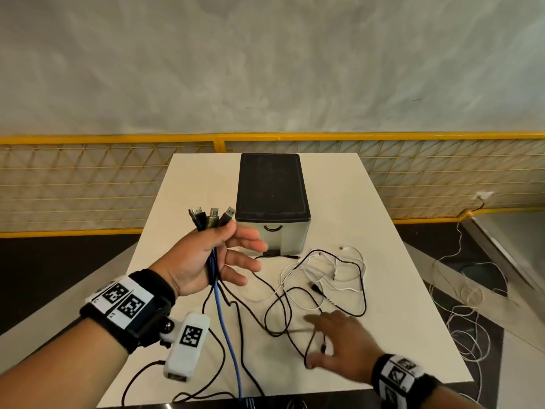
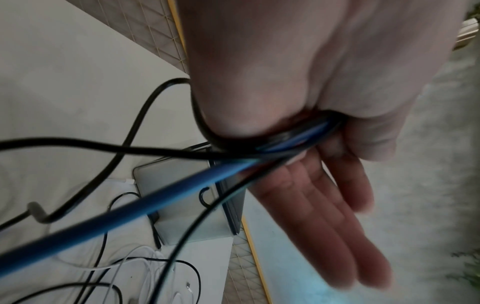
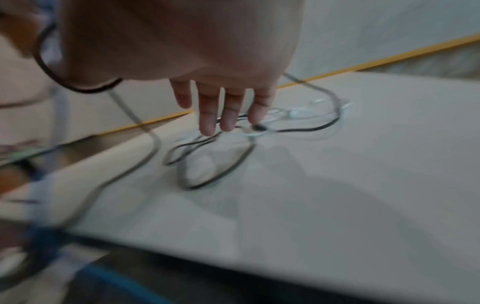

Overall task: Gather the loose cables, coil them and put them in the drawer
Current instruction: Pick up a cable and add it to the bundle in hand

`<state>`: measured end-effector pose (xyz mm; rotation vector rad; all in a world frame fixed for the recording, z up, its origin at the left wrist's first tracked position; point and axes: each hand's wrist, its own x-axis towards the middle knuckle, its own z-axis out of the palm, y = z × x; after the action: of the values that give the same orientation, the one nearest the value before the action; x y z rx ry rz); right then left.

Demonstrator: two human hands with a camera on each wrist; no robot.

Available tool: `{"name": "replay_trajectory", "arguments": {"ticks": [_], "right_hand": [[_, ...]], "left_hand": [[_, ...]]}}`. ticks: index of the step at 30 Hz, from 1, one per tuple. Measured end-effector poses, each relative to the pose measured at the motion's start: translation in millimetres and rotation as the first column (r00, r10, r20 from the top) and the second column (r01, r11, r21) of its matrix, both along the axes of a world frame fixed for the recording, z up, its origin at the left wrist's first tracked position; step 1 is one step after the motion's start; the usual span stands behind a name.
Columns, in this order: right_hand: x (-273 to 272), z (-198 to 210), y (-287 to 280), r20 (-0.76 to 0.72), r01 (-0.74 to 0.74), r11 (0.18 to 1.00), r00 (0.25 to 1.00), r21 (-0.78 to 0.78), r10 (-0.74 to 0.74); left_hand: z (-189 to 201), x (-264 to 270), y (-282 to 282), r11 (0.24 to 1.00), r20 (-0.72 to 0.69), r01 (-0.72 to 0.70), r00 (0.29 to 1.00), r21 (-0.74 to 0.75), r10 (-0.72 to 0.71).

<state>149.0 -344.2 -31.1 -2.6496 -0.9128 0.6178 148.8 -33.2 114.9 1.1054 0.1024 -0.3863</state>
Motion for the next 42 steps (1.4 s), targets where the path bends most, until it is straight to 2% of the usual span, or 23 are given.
{"name": "replay_trajectory", "arguments": {"ticks": [2, 4, 6, 8, 10, 11, 13, 14, 16, 18, 20, 22, 24, 29, 34, 38, 40, 42], "right_hand": [[24.3, -8.2, -8.2, -0.004, 0.308, 0.947, 0.951, 0.089, -0.309], [44.7, -16.2, -9.8, 0.012, 0.501, 0.865, 0.865, 0.040, -0.502], [54.6, -21.6, -3.4, 0.069, 0.505, 0.844, 0.863, -0.179, -0.501], [54.4, -24.1, 3.4, 0.131, 0.438, 0.839, 0.899, -0.324, -0.418], [53.1, -23.0, 9.0, 0.124, 0.401, 0.828, 0.915, -0.392, -0.384], [54.2, -20.0, 12.9, 0.090, 0.409, 0.832, 0.909, -0.376, -0.407], [57.8, -9.4, 22.0, -0.019, 0.498, 0.838, 0.857, -0.224, -0.515], [59.5, -1.8, 28.1, -0.093, 0.556, 0.827, 0.822, -0.087, -0.562], [61.1, 20.6, 41.2, -0.242, 0.642, 0.736, 0.765, 0.214, -0.597], [56.7, 51.1, 56.2, -0.385, 0.683, 0.594, 0.730, 0.425, -0.564], [48.5, 79.4, 72.6, -0.439, 0.662, 0.500, 0.747, 0.558, -0.499], [38.5, 99.5, 88.4, -0.442, 0.622, 0.457, 0.779, 0.636, -0.445], [30.9, 109.8, 100.9, -0.434, 0.581, 0.456, 0.811, 0.674, -0.392], [27.1, 110.7, 116.5, -0.361, 0.512, 0.553, 0.858, 0.658, -0.365], [26.6, 110.1, 120.4, -0.278, 0.429, 0.582, 0.901, 0.691, -0.333], [24.1, 106.1, 113.5, -0.042, 0.263, 0.616, 0.936, 0.743, -0.349], [23.6, 102.1, 104.8, -0.081, 0.358, 0.593, 0.894, 0.721, -0.441], [22.2, 99.5, 98.3, -0.354, 0.593, 0.552, 0.800, 0.585, -0.484]], "left_hand": [[2.5, -1.4, -2.9, 0.999, -0.020, 0.020, 1.000, 0.031, -0.020], [2.8, -1.0, -8.6, 0.997, -0.058, 0.046, 0.997, 0.062, -0.043], [1.2, 0.3, -17.0, 0.991, -0.098, 0.095, 0.992, 0.090, -0.086], [-2.8, 2.1, -26.6, 0.980, -0.144, 0.151, 0.981, 0.131, -0.131], [-9.6, 4.3, -36.7, 0.971, -0.187, 0.179, 0.971, 0.159, -0.148], [-13.5, 5.7, -40.3, 0.971, -0.204, 0.172, 0.969, 0.165, -0.137], [-22.1, 9.8, -45.5, 0.976, -0.231, 0.124, 0.969, 0.177, -0.081], [-26.1, 12.3, -46.8, 0.980, -0.241, 0.084, 0.970, 0.181, -0.039], [-31.1, 17.0, -48.4, 0.982, -0.249, -0.005, 0.967, 0.186, 0.052], [-33.5, 20.9, -49.4, 0.975, -0.245, -0.086, 0.960, 0.207, 0.137], [-34.4, 24.4, -51.9, 0.970, -0.229, -0.138, 0.956, 0.202, 0.184], [-33.1, 27.1, -55.5, 0.977, -0.205, -0.160, 0.961, 0.142, 0.187], [-29.5, 29.0, -59.1, 0.984, -0.170, -0.168, 0.970, 0.054, 0.174], [-16.8, 29.4, -60.5, 0.965, -0.084, -0.221, 0.974, -0.139, 0.211], [-11.2, 22.5, -57.1, 0.969, -0.040, -0.227, 0.974, -0.098, 0.224], [-12.3, 21.8, -53.4, 0.934, -0.048, -0.335, 0.942, -0.124, 0.331], [-13.2, 23.1, -48.2, 0.910, -0.041, -0.404, 0.915, -0.093, 0.402], [-13.3, 22.9, -43.5, 0.892, -0.045, -0.445, 0.896, -0.079, 0.442]]}}
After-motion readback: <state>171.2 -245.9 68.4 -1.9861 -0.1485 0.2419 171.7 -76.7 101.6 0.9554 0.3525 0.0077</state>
